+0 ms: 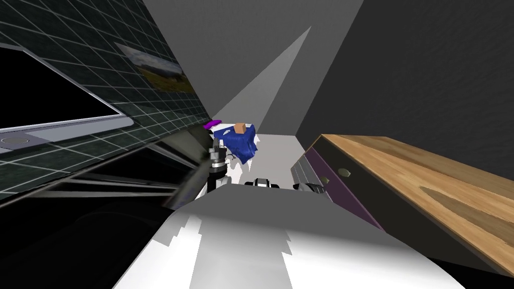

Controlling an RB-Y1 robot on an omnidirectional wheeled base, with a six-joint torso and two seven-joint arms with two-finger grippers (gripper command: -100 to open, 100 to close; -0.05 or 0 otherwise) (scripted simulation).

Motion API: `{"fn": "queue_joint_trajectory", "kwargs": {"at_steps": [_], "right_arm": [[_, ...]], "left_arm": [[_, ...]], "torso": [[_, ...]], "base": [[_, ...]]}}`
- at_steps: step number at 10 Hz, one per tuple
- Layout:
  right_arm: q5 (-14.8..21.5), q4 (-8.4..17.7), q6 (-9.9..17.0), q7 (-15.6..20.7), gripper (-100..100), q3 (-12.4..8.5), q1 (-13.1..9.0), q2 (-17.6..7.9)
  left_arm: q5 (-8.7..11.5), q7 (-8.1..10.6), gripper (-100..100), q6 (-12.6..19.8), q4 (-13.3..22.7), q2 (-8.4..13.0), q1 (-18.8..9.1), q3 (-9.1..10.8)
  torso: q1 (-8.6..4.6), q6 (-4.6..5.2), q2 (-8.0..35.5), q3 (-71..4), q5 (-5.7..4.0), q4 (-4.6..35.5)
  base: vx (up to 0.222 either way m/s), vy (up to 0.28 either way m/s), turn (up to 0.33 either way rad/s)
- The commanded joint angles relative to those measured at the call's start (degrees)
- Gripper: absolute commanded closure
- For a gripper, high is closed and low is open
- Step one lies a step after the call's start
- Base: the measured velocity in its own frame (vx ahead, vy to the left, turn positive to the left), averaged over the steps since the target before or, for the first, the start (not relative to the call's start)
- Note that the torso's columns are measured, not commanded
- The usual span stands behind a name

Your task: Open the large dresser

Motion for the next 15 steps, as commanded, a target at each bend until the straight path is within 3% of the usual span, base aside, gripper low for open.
{"fn": "queue_joint_trajectory", "kwargs": {"at_steps": [1, 3, 5, 6, 10, 11, 13, 15], "right_arm": [[2.92, 4.27, 3.05, 0.59, -100, -0.24, -0.59, -0.75], [4.96, 7.2, 5.15, 1.09, -100, -0.5, -1.11, -1.58], [5.77, 8.34, 5.97, 1.29, -100, -0.6, -1.31, -1.94], [7.26, 10.4, 7.46, 1.64, -100, -0.81, -1.65, -2.64], [7.32, 10.17, 7.42, 0.94, -100, -0.63, -1.16, -2.34], [7.35, 10.2, 7.47, 0.81, 100, -0.61, -1.14, -2.33], [7.21, 9.74, 7.72, 1.84, 100, -0.83, -1.65, -2.25], [7.02, 9.34, 7.82, 2.87, 100, -1.02, -2.13, -2.07]], "left_arm": [[0.0, 0.0, 0, 0.0, 0.0, 0.0, 0.0, 0.0], [0.0, 0.0, 0, 0.0, 0.0, 0.0, 0.01, 0.0], [0.0, 0.0, 0, 0.0, 0.0, 0.0, 0.0, 0.0], [0.0, 0.0, 0, 0.0, 0.0, 0.0, 0.0, 0.0], [0.0, 0.0, 0, 0.0, 0.0, 0.01, 0.0, 0.01], [0.0, 0.0, 0, 0.0, 0.0, 0.01, 0.0, 0.01], [0.0, 0.0, 0, 0.0, 0.0, -0.02, -0.01, -0.02], [0.0, 0.0, 0, 0.0, 0.0, -0.02, -0.01, -0.02]], "torso": [[0.02, -0.01, -0.09, -0.05, 0.01, -0.02], [0.05, -0.01, -0.25, -0.16, 0.02, -0.07], [0.05, -0.01, -0.09, -0.06, 0.02, -0.02], [0.0, -0.01, -0.04, -0.02, 0.01, -0.01], [-0.27, 0.0, -0.07, -0.04, -0.05, -0.01], [-0.05, 0.0, -0.08, -0.05, -0.03, -0.02], [-0.04, -0.15, -0.34, -0.02, -0.5, -0.2], [-0.23, -0.01, -0.3, -0.1, -0.36, -0.19]], "base": [[0.098, 0.002, 0.025], [0.103, 0.014, 0.018], [0.064, 0.013, 0.005], [0.096, 0.009, 0.013], [0.045, -0.043, 0.008], [0.003, -0.014, -0.008], [-0.016, 0.14, -0.013], [-0.015, 0.198, -0.002]]}}
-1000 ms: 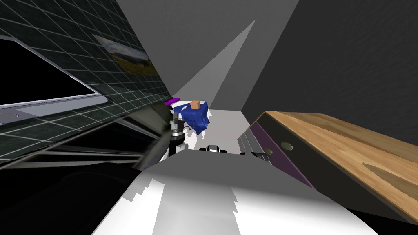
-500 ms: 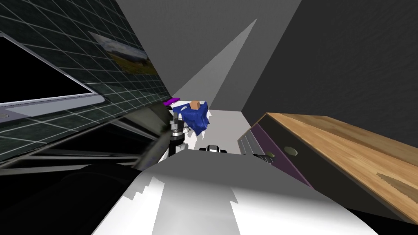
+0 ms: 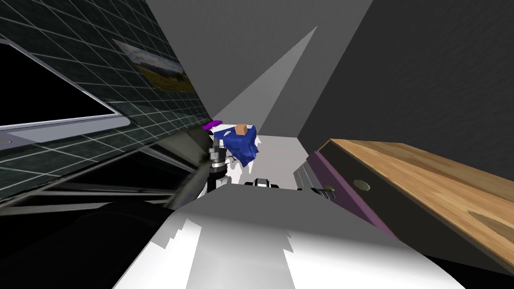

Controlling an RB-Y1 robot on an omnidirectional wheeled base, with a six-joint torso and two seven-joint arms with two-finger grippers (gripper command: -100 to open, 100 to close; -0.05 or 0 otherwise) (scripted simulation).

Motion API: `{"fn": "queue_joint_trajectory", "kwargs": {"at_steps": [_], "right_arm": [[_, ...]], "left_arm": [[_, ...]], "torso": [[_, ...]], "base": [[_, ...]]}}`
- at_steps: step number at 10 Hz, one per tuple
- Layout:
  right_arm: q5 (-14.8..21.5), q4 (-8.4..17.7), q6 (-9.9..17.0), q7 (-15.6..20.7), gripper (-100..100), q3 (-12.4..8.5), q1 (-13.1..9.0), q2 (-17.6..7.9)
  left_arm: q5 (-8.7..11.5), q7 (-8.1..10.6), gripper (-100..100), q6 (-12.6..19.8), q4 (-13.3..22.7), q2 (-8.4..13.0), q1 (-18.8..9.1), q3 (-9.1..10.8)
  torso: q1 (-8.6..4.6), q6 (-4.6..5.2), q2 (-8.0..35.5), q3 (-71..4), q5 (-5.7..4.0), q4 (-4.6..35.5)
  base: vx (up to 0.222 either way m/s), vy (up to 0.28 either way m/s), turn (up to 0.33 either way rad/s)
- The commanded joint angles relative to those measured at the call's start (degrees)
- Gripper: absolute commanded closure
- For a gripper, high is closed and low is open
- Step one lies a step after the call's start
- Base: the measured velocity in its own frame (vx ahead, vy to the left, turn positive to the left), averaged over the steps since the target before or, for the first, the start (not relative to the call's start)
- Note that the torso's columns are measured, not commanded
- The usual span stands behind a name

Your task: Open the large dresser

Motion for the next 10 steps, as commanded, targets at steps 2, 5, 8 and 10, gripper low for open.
{"fn": "queue_joint_trajectory", "kwargs": {"at_steps": [2, 5, 8, 10], "right_arm": [[-0.29, -0.37, -0.03, 1.09, 100, -0.23, -0.41, 0.2], [0.3, -2.0, 4.13, 3.37, 100, 0.05, -1.15, 4.16], [0.81, -3.22, 7.47, 5.07, 100, 0.27, -1.74, 7.22], [0.97, -3.28, 7.87, 4.85, 100, 0.23, -1.7, 7.21]], "left_arm": [[0.0, 0.0, 0, 0.0, 0.0, 0.0, 0.01, 0.0], [0.0, 0.0, 0, 0.0, 0.0, 0.02, 0.0, 0.02], [0.0, 0.0, 0, 0.0, 0.0, 0.02, 0.0, 0.01], [0.0, 0.0, 0, 0.0, 0.0, 0.02, 0.0, 0.01]], "torso": [[-0.04, -0.04, -0.05, -0.05, 0.08, 0.03], [-0.14, -0.16, 0.06, 0.05, 0.06, 0.1], [-0.03, -0.13, -0.11, -0.04, 0.03, 0.03], [-0.14, -0.1, -0.15, -0.07, 0.0, 0.0]], "base": [[0.001, 0.151, -0.012], [-0.035, 0.03, 0.053], [-0.035, 0.039, 0.065], [-0.019, 0.033, 0.033]]}}
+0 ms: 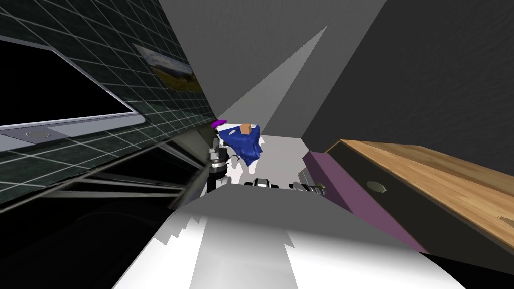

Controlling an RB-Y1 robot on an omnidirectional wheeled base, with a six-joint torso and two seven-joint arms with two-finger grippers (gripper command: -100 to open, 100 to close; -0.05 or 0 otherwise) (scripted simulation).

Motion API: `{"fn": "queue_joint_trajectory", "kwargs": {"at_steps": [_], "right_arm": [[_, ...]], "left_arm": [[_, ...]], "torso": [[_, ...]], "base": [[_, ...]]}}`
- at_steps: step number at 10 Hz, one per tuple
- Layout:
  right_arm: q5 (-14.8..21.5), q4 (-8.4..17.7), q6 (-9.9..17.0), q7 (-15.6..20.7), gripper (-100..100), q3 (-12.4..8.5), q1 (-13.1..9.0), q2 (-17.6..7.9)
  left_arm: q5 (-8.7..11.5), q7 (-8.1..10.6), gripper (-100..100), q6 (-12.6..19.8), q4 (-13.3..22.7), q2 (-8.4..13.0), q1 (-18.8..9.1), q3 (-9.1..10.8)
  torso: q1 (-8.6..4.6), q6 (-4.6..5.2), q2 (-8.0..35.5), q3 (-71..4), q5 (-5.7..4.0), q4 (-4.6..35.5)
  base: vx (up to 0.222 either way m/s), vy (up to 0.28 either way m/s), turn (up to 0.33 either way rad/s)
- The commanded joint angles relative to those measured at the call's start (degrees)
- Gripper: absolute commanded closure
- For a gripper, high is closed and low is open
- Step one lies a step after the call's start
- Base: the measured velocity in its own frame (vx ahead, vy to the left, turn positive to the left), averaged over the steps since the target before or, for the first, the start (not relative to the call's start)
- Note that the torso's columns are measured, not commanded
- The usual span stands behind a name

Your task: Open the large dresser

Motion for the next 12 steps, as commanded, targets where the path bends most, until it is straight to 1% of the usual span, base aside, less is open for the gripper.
{"fn": "queue_joint_trajectory", "kwargs": {"at_steps": [1, 2, 4, 5, 6, 7, 8, 9, 10, 11, 12], "right_arm": [[0.24, -0.38, 0.85, 0.51, 100, 0.11, -0.02, 0.92], [0.29, -0.42, 1.01, 0.59, 100, 0.13, -0.03, 1.12], [0.49, -0.58, 1.61, 0.94, 100, 0.21, -0.08, 1.94], [0.5, -1.04, 1.76, 0.93, 100, 0.06, 0.2, 1.43], [-2.38, 0.44, 1.15, -2.0, 100, 1.77, 2.78, -0.6], [-3.98, 0.44, 1.15, -2.32, 100, 1.77, 2.78, -0.6], [-4.83, 0.44, 1.15, -2.32, 100, 1.77, 2.78, -0.6], [-4.08, 0.52, 1.53, -0.99, -100, 1.12, 1.02, -1.37], [-4.28, -0.39, 1.56, 0.86, -100, 0.71, 0.17, -1.54], [-4.28, -0.39, 1.56, 0.86, -100, 0.71, 0.17, -1.54], [-4.48, -1.31, 1.6, 2.71, -100, 0.3, -0.67, -1.72]], "left_arm": [[0.0, 0.0, 0, 0.0, 0.0, 0.0, 0.0, 0.0], [0.0, 0.0, 0, 0.0, 0.0, -0.01, 0.01, 0.0], [0.0, 0.0, 0, 0.0, 0.0, -0.01, 0.01, -0.01], [0.0, 0.0, 0, 0.0, 0.0, -0.02, 0.0, -0.02], [0.0, 0.0, 0, 0.0, 0.0, 0.0, 0.01, 0.0], [0.0, 0.0, 0, 0.0, 0.0, -0.01, -0.01, -0.01], [0.0, 0.0, 0, 0.0, 0.0, -0.01, -0.01, -0.01], [0.0, 0.0, 0, 0.0, 0.0, 0.0, 0.0, 0.0], [0.0, 0.0, 0, 0.0, 0.0, 0.01, 0.01, 0.01], [0.0, 0.0, 0, 0.0, 0.0, 0.01, 0.0, 0.01], [0.0, 0.0, 0, 0.0, 0.0, 0.01, 0.0, 0.01]], "torso": [[-0.04, 0.08, 0.05, -0.01, 0.1, 0.02], [0.31, -0.03, -0.03, 0.0, 0.03, -0.01], [0.21, -0.06, -0.02, 0.0, 0.04, 0.0], [0.14, -0.07, 0.01, 0.03, -0.01, 0.0], [-0.2, 0.04, 0.13, 0.02, 0.14, 0.07], [-0.2, -0.01, 0.1, 0.11, -0.11, -0.03], [-0.37, -0.08, 0.02, 0.14, -0.41, -0.09], [-0.65, 0.01, -0.07, 0.1, -0.51, -0.11], [-0.44, 0.09, 0.06, 0.04, -0.15, 0.01], [0.09, 0.1, 0.27, 0.08, 0.2, 0.12], [0.4, 0.11, 0.33, 0.1, 0.36, 0.16]], "base": [[0.021, 0.11, 0.001], [0.033, 0.166, 0.003], [0.023, 0.19, 0.013], [0.004, 0.11, -0.003], [0.001, 0.106, 0.299], [-0.017, 0.097, 0.391], [-0.021, 0.043, 0.144], [-0.036, 0.032, -0.027], [-0.061, 0.029, -0.079], [-0.045, 0.01, -0.026], [-0.045, 0.012, -0.037]]}}
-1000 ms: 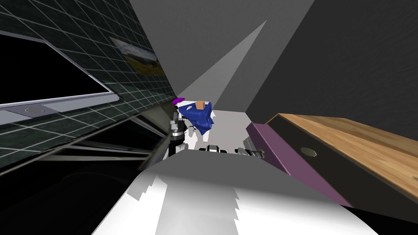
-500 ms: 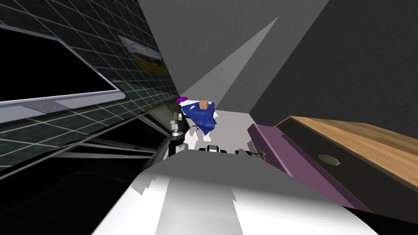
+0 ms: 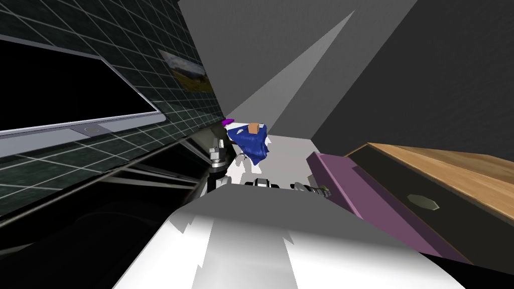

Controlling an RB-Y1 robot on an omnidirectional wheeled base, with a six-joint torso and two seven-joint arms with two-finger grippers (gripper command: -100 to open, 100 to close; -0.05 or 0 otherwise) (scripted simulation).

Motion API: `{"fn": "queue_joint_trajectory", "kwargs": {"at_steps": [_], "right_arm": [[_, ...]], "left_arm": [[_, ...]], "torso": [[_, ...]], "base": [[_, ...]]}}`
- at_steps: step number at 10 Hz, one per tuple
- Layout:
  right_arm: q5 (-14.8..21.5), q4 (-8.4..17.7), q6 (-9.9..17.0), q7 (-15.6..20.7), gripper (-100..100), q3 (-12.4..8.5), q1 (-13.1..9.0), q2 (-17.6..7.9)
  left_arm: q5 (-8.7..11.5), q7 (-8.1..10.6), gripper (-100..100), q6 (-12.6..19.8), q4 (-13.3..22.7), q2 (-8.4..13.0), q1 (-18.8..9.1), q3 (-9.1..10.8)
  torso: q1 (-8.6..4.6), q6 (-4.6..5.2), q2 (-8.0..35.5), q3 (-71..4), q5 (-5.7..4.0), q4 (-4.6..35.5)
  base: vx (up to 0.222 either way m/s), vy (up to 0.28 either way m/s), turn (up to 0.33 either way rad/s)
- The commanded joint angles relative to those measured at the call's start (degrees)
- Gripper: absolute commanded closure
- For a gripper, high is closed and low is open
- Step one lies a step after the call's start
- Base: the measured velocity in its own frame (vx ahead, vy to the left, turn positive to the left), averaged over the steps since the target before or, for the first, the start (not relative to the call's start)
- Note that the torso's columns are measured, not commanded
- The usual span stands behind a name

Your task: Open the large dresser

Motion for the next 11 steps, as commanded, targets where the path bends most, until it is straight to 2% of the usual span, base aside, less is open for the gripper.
{"fn": "queue_joint_trajectory", "kwargs": {"at_steps": [1, 2, 9, 11], "right_arm": [[-0.48, -2.59, 0.13, 3.95, -100, -0.91, -1.56, -0.38], [-0.48, -2.59, 0.13, 4.45, -100, -0.91, -1.56, -0.38], [-1.7, -8.06, 0.35, 15.11, -100, -3.36, -6.65, -1.43], [-1.71, -8.23, 0.31, 15.12, -100, -3.31, -6.29, -1.41]], "left_arm": [[0.0, 0.0, 0, 0.0, 0.0, 0.0, 0.0, 0.0], [0.0, 0.0, 0, 0.0, 0.0, -0.01, 0.0, 0.0], [0.0, 0.0, 0, 0.0, 0.0, 0.0, 0.0, 0.0], [0.0, 0.0, 0, 0.0, 0.0, 0.0, 0.0, 0.0]], "torso": [[0.12, -0.01, 0.01, -0.01, 0.05, 0.01], [0.11, 0.0, 0.04, 0.01, 0.05, 0.02], [0.01, 0.0, -0.01, -0.03, 0.01, 0.0], [-0.02, 0.0, -0.04, -0.04, 0.01, -0.01]], "base": [[-0.063, 0.021, -0.06], [-0.05, 0.019, -0.023], [-0.061, 0.023, -0.049], [-0.034, 0.009, -0.014]]}}
